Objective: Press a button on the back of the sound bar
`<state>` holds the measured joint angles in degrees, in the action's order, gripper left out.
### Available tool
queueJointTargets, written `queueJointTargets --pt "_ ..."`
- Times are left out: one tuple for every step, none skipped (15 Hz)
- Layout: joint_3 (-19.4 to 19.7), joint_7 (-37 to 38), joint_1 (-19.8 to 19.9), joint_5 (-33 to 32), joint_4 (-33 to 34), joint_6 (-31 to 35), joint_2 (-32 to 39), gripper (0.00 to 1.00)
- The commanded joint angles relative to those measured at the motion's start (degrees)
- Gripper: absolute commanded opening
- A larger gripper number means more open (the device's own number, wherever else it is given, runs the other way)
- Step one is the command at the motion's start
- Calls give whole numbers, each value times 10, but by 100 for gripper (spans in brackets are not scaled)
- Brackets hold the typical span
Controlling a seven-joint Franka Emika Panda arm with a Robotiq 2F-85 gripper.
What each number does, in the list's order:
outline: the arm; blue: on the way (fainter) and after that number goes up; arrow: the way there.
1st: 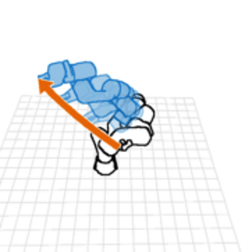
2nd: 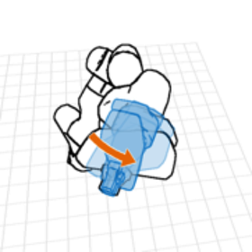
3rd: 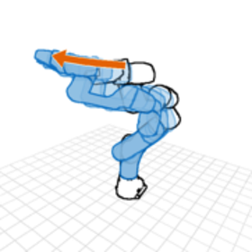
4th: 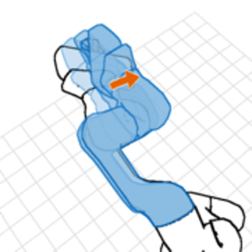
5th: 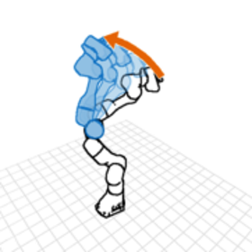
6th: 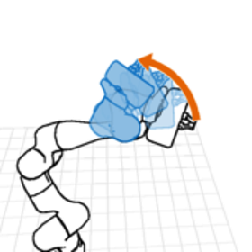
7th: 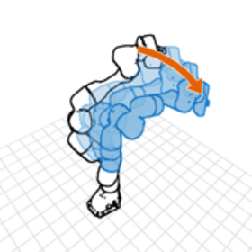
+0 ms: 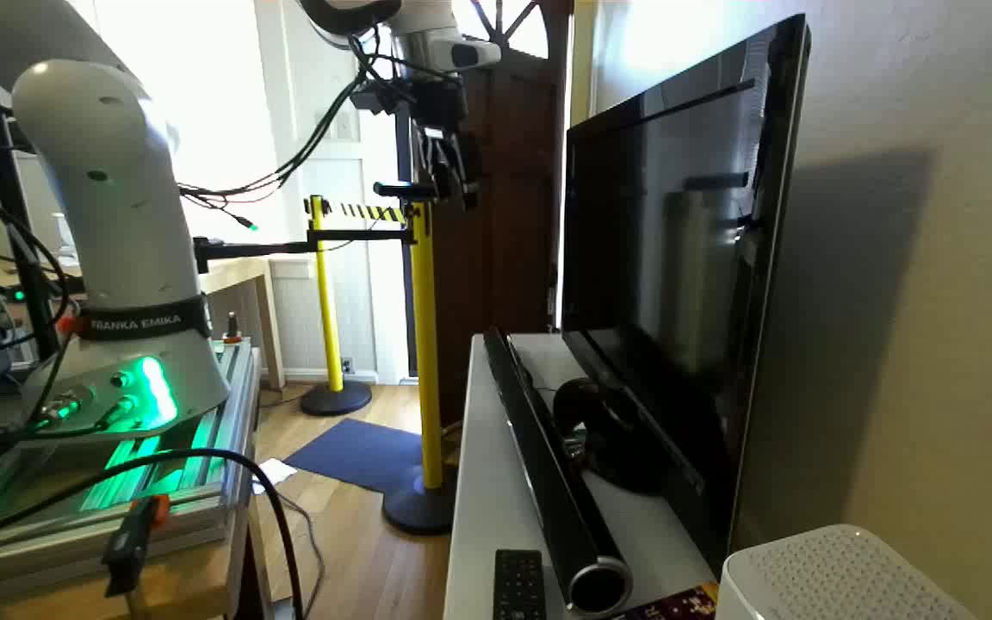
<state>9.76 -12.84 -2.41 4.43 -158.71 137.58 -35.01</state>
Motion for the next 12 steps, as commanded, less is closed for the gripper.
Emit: queueJointTargets --pt "-6 -3 5 5 1 -1 0 100" --pt "-6 -3 5 5 1 -1 0 100" --pt "-6 -3 5 5 1 -1 0 100" --pt "-6 -3 5 5 1 -1 0 100" --pt "-6 -3 5 5 1 -1 0 100" --pt "-6 -3 5 5 1 -1 0 100" --pt "-6 -3 5 5 1 -1 0 100" --pt "-2 -6 6 4 6 -4 16 100" --pt "-4 3 15 -3 11 4 37 100" --pt "-2 3 19 -6 17 2 57 100" --pt "-1 7 27 -9 23 7 84 100" --pt "-5 17 37 -14 27 17 106 100"
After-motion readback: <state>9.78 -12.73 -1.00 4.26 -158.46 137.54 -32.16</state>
